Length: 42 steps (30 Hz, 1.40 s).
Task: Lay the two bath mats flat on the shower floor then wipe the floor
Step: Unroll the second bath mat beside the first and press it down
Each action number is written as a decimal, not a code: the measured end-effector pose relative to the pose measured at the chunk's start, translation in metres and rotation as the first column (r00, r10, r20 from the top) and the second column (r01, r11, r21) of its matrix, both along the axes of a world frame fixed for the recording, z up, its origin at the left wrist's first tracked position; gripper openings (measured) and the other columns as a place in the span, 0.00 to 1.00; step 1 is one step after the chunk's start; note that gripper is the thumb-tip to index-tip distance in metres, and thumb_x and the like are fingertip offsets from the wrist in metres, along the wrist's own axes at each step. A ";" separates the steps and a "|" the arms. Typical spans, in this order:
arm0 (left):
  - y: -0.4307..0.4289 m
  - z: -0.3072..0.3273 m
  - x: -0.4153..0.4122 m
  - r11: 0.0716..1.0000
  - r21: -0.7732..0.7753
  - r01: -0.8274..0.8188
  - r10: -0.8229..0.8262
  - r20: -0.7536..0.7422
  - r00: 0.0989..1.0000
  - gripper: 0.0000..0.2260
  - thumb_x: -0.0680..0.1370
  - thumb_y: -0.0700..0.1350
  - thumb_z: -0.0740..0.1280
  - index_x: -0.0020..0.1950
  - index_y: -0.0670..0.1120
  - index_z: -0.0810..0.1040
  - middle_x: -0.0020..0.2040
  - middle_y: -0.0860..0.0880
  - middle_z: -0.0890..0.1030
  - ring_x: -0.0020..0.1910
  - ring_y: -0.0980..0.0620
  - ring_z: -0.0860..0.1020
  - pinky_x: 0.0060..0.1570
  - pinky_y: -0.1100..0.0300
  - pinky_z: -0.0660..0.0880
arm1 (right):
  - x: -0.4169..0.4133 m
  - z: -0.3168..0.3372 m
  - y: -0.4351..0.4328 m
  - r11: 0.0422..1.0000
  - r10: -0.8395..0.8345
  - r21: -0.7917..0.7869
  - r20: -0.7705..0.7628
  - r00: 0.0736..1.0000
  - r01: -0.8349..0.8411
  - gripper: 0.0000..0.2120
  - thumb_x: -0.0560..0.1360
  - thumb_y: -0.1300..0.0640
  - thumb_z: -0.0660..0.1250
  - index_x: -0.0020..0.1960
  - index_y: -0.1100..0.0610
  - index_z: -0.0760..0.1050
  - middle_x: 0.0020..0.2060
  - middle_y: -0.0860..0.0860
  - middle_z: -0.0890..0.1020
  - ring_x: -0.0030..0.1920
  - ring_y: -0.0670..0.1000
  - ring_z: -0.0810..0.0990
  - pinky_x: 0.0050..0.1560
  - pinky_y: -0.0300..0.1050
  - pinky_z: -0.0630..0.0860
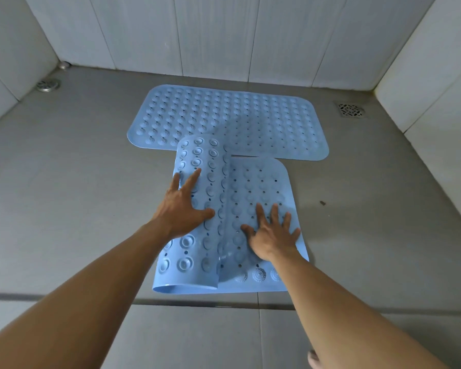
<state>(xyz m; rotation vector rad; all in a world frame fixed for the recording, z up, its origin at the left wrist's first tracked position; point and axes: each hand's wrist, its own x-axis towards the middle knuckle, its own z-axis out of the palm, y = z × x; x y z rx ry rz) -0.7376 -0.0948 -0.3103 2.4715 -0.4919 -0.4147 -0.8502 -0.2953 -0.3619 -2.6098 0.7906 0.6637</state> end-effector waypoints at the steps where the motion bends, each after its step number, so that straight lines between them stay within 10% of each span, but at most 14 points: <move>1: 0.001 0.001 0.002 1.000 -0.014 0.002 -0.002 -0.010 1.000 0.46 0.71 0.57 0.76 0.81 0.61 0.52 0.82 0.44 0.50 0.80 0.46 0.55 0.74 0.50 0.60 | -0.002 0.001 -0.005 1.000 -0.012 -0.005 -0.004 1.000 0.012 0.36 0.79 0.30 0.45 0.80 0.41 0.33 0.79 0.51 0.31 0.79 0.63 0.34 0.75 0.71 0.40; 9: -0.001 -0.002 0.008 0.987 0.159 0.020 -0.013 -0.042 0.999 0.43 0.69 0.57 0.64 0.81 0.62 0.47 0.82 0.44 0.43 0.80 0.38 0.51 0.75 0.41 0.60 | 0.013 0.003 0.013 0.998 -0.017 -0.060 0.048 0.999 0.020 0.31 0.84 0.45 0.46 0.81 0.47 0.33 0.80 0.55 0.35 0.79 0.62 0.35 0.75 0.71 0.39; 13: -0.003 -0.005 0.006 0.958 0.283 0.034 -0.029 -0.021 0.999 0.33 0.80 0.58 0.58 0.80 0.63 0.44 0.81 0.45 0.36 0.80 0.37 0.43 0.75 0.33 0.53 | 0.018 -0.007 0.031 1.000 0.029 0.009 0.059 0.998 -0.030 0.32 0.81 0.33 0.41 0.80 0.40 0.34 0.79 0.52 0.32 0.79 0.60 0.32 0.71 0.76 0.35; 17: -0.005 -0.008 0.003 0.939 0.335 0.075 -0.081 0.004 0.997 0.48 0.70 0.75 0.63 0.80 0.64 0.39 0.81 0.44 0.34 0.80 0.36 0.41 0.75 0.35 0.49 | 0.009 -0.012 0.026 0.999 0.036 -0.038 0.053 0.998 -0.034 0.33 0.78 0.28 0.38 0.78 0.37 0.32 0.79 0.48 0.31 0.79 0.57 0.32 0.68 0.80 0.36; 27: -0.001 0.001 0.020 0.898 0.439 0.025 -0.031 0.008 0.999 0.42 0.76 0.57 0.64 0.81 0.56 0.39 0.81 0.40 0.37 0.80 0.37 0.42 0.75 0.36 0.52 | 0.003 -0.013 0.025 0.991 -0.044 -0.123 0.131 0.990 0.060 0.30 0.83 0.41 0.43 0.80 0.44 0.33 0.80 0.55 0.36 0.79 0.61 0.33 0.70 0.78 0.36; 31: 0.002 -0.006 0.014 0.942 0.328 -0.071 0.044 0.090 0.995 0.33 0.80 0.56 0.56 0.81 0.59 0.44 0.81 0.42 0.39 0.80 0.37 0.45 0.72 0.34 0.55 | 0.020 -0.012 0.034 1.000 0.016 -0.029 0.098 0.995 -0.013 0.35 0.78 0.28 0.41 0.79 0.39 0.33 0.80 0.53 0.33 0.78 0.62 0.31 0.67 0.79 0.32; 35: 0.002 -0.019 0.010 0.915 0.398 -0.065 0.025 0.105 0.994 0.49 0.69 0.77 0.59 0.81 0.60 0.38 0.81 0.44 0.36 0.80 0.36 0.42 0.73 0.34 0.53 | 0.020 -0.016 0.034 0.999 0.017 -0.051 0.079 0.997 -0.013 0.40 0.73 0.23 0.40 0.79 0.38 0.32 0.79 0.52 0.32 0.78 0.61 0.30 0.66 0.79 0.33; 42: -0.001 -0.013 0.020 0.936 0.351 -0.038 0.019 0.056 0.998 0.53 0.68 0.74 0.67 0.80 0.60 0.37 0.81 0.44 0.37 0.80 0.36 0.43 0.73 0.33 0.53 | 0.013 -0.017 0.009 0.998 0.003 -0.062 0.051 0.999 0.000 0.37 0.74 0.23 0.39 0.78 0.35 0.32 0.79 0.48 0.32 0.77 0.66 0.31 0.68 0.80 0.35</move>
